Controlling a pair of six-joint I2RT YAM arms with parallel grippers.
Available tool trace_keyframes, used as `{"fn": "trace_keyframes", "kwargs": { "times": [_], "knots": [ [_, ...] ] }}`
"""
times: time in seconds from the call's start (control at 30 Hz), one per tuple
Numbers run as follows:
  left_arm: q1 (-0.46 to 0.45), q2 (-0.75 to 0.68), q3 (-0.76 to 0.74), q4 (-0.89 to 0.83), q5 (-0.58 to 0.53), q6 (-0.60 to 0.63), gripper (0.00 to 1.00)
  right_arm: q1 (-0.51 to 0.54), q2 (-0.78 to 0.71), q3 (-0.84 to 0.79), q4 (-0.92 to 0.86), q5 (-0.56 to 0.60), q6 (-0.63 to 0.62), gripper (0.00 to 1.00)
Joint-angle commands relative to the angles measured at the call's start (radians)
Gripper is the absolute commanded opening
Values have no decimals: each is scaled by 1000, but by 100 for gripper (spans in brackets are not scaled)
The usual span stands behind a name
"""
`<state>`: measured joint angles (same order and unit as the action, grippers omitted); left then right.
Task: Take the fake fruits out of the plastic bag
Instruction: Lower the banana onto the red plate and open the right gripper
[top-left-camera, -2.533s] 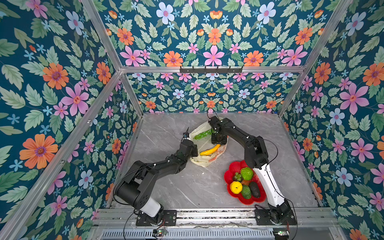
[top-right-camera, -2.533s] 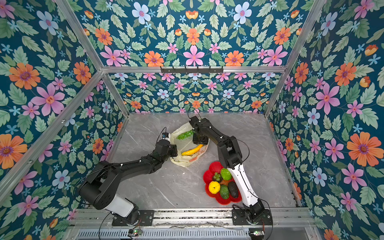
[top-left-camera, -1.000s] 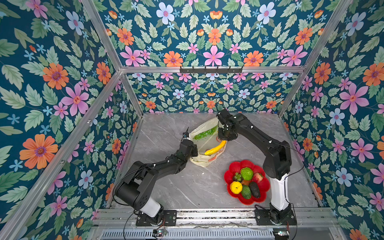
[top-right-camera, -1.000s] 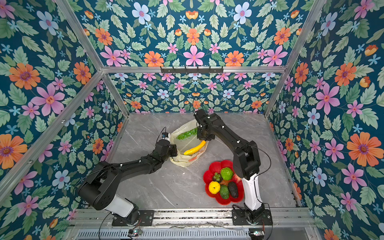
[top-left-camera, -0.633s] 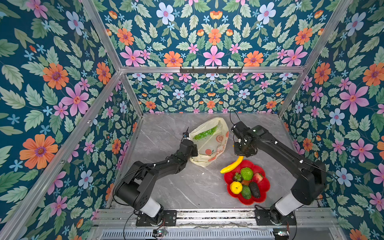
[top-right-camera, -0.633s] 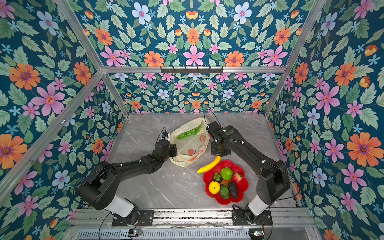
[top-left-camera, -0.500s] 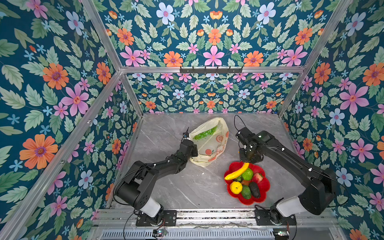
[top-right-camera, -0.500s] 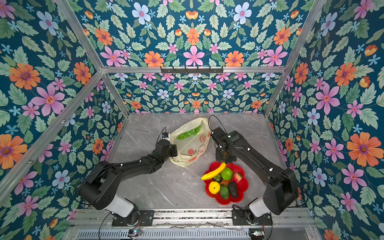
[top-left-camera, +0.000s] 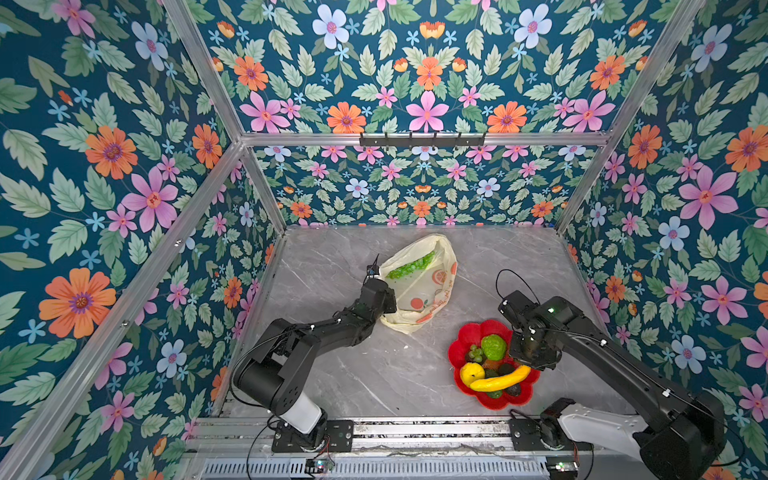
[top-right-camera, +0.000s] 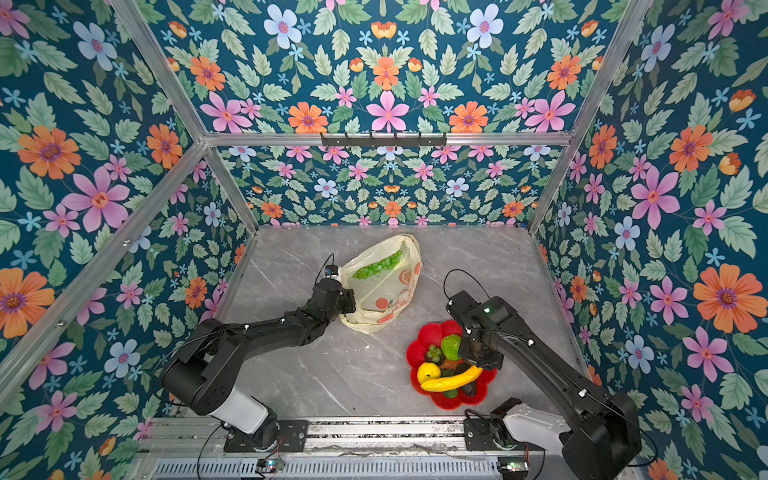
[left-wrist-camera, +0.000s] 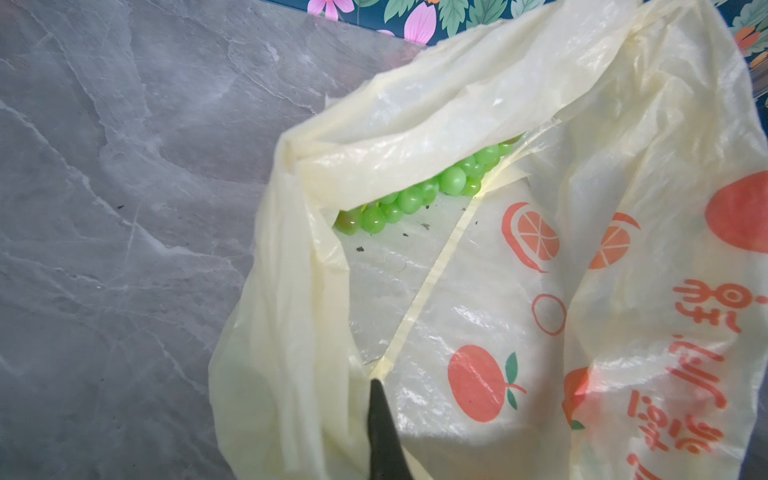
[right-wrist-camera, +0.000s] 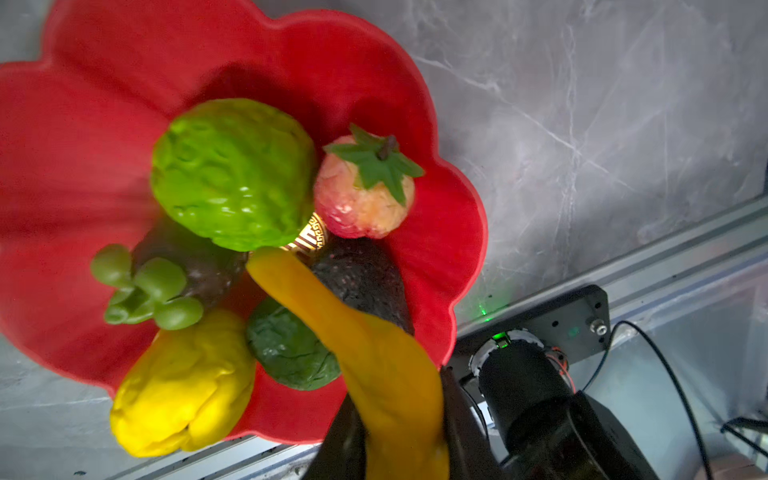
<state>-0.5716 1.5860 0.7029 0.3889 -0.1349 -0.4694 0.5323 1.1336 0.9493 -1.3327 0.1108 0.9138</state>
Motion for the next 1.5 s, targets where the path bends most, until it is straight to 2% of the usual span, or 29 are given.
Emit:
{"fn": "trace_keyframes", "kwargs": {
  "times": [0.0,0.17,0.47,1.47],
  "knots": [
    [2,2,6,6,1,2,1,-17,-32,-44,-40,3,82,20],
    [1,-1,7,7,1,2,1,-62,-80,-134,14,-25,100,19],
    [1,-1,6,5,1,3,1,-68,-65,-201,81,-32,107,19],
    [1,2,6,5,0,3,1,-69,5,-270,225,-63,99,24]
  ]
}}
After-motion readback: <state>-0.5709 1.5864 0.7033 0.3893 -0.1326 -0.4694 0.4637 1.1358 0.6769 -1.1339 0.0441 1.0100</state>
